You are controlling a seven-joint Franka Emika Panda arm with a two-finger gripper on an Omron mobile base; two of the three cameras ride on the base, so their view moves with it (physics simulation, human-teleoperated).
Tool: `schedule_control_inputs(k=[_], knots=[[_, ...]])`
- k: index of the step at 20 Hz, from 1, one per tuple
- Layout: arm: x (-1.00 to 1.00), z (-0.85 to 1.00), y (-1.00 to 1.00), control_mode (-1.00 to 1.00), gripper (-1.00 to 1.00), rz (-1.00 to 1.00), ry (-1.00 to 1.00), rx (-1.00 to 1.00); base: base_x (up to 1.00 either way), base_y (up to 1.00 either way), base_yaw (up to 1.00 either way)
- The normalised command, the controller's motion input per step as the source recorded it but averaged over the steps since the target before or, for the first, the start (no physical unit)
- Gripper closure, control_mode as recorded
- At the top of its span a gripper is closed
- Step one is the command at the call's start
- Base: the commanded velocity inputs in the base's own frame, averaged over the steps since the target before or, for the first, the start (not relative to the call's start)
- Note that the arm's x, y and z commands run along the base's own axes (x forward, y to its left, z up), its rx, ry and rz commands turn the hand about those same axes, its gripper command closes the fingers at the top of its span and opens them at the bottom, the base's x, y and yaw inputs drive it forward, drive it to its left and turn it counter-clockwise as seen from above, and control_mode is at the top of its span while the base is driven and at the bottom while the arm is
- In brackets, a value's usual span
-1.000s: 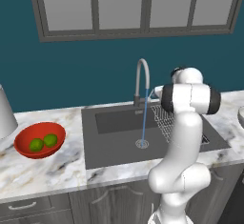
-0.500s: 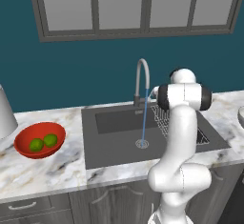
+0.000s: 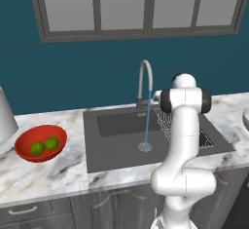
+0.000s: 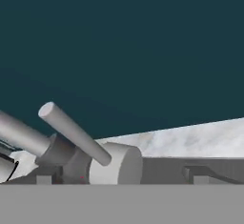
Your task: Pick the limes from the sink and place them in one bowl. Place the tomato in the other bowl. Then turn off the sink faucet.
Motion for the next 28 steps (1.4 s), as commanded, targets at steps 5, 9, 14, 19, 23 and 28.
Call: schedule_control_inputs(k=[5,9,14,19,23,28], knots=[[0.24,0.00,0.20,-1.00,-1.00,0.00,0.01,0.00,0.00,0.00,0.00],[0.29,-0.02,0.28,-1.00,-1.00,0.00,0.05,0.00,0.00,0.00,0.00],[0.35,-0.07,0.27,-1.00,1.00,0.00,0.02,0.00,0.00,0.00,0.00],[0.27,-0.04,0.22,-1.00,1.00,0.00,0.00,0.00,0.00,0.00,0.00],[0.13,0.00,0.24,-1.00,1.00,0.00,0.00,0.00,0.00,0.00,0.00],[0.17,0.00,0.41,-1.00,1.00,0.00,0.04,0.00,0.00,0.00,0.00]])
